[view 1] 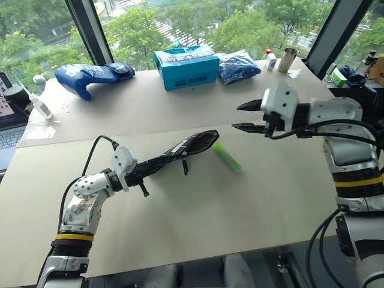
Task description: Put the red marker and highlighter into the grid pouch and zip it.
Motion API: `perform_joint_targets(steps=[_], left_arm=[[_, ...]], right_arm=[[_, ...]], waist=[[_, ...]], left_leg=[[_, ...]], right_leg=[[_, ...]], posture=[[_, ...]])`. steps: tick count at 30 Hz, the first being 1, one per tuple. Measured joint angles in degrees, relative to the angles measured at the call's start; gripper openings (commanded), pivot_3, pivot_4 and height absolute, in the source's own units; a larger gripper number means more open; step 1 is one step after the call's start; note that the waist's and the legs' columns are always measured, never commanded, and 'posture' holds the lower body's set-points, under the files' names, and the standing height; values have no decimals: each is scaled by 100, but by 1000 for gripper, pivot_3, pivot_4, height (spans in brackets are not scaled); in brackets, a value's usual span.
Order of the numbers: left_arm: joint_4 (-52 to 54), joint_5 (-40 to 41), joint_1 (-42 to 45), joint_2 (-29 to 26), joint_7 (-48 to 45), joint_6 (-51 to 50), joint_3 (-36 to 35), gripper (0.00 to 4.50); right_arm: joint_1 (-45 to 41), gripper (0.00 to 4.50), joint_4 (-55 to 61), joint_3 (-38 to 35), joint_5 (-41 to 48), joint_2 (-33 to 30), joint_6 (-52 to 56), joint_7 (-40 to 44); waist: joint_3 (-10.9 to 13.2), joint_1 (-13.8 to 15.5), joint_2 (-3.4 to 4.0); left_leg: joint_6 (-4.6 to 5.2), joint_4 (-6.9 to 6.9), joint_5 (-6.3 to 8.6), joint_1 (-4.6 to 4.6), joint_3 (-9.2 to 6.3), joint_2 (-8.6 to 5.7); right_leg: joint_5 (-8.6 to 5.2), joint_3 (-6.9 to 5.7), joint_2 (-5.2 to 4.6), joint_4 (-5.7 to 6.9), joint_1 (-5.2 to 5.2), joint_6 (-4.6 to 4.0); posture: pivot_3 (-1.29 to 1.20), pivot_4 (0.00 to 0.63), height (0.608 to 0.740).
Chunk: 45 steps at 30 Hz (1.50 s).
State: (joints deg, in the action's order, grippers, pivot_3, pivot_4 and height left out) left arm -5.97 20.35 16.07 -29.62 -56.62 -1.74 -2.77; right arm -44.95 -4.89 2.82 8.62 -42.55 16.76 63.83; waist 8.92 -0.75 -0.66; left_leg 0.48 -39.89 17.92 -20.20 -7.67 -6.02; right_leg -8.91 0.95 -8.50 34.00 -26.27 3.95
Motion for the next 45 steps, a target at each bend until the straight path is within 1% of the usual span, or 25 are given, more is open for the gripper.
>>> perform_joint_targets(steps=[4, 6, 9, 12, 15, 17, 23, 31, 38, 41, 43, 45], left_arm=[[-21, -1, 4, -14, 51, 0, -31, 0], [-26, 0, 5, -15, 83, 0, -38, 0], [-28, 0, 3, -20, 89, -1, -46, 0], [-29, 0, 5, -25, 85, -2, -45, 0], [-53, 0, 14, -25, 81, -2, -44, 0], [-116, 1, 36, -24, 71, -2, -44, 0], [-129, 2, 100, 0, 58, -2, -33, 0], [-125, 4, 89, 21, 55, -2, -23, 0], [-100, 5, 48, 23, 66, -4, -23, 0], [-91, 7, 19, 27, 72, -4, -24, 0], [-81, 7, 5, 32, 79, -4, -23, 0], [-74, 7, 5, 34, 82, -4, -23, 0]], right_arm=[[601, 2388, 287, -97, 116, -1, 1100, -443], [816, 2388, 626, -111, 132, 160, 1792, -859], [1141, 2388, 1314, 2, 172, 456, 2511, -1331], [1175, 2388, 1546, 156, 171, 786, 3089, -1758], [1165, 2388, 1564, 189, 183, 952, 3545, -2054], [1162, 2388, 1569, 336, 176, 1013, 3791, -2199], [1143, 2388, 1440, 619, 137, 1120, 3850, -2460], [1020, 2388, 681, 1033, -135, 1188, 3471, -2576], [966, 2388, 512, 1076, -291, 1224, 3240, -2561], [1033, 1669, 611, 1109, -296, 1235, 3223, -2558], [1078, 1022, 694, 1153, -306, 1234, 3224, -2547], [1100, 1021, 733, 1152, -300, 1222, 3240, -2532]], waist=[[0, -15, 0], [0, -24, 0], [0, -16, 0], [0, -5, 0], [0, 9, 0], [0, 7, 0], [0, -3, 0], [0, -13, 0], [0, -14, 0], [-1, -19, 1], [-1, -19, 1], [-1, -16, 1]], left_leg=[[0, 0, 0, -1, 2, 2], [-1, 1, 0, 0, 2, 5], [-1, -1, 0, -1, -1, 9], [-1, -7, 0, -1, 0, 7], [-1, -9, 0, -1, 0, 4], [-1, -9, 0, -1, 1, 1], [-1, -9, 0, -1, 2, 0], [-1, -9, 0, -1, 5, 0], [-1, -9, 0, 0, 4, 0], [-1, -8, 0, 1, 3, 1], [-1, -9, 0, 1, 3, 1], [-1, -9, 0, 1, 3, 1]], right_leg=[[1, 5, 0, 4, -7, -2], [3, 6, 0, 4, -10, -4], [4, 6, -2, 5, -10, -4], [11, 8, -5, 3, -9, -1], [13, 7, -5, 3, -7, 0], [13, 7, -5, 3, -7, 0], [14, 6, -5, 3, -8, -1], [14, 5, -4, 2, -8, -1], [14, 5, -4, 2, -8, 0], [14, 4, -4, 3, -8, -1], [14, 4, -4, 3, -8, -1], [14, 4, -4, 3, -7, -1]], posture=[[0, 150, 740], [0, 150, 740], [0, 150, 740], [0, 150, 740], [0, 150, 740], [0, 150, 740], [0, 150, 740], [0, 150, 740], [0, 150, 740], [0, 150, 740], [0, 150, 740], [0, 150, 740]])
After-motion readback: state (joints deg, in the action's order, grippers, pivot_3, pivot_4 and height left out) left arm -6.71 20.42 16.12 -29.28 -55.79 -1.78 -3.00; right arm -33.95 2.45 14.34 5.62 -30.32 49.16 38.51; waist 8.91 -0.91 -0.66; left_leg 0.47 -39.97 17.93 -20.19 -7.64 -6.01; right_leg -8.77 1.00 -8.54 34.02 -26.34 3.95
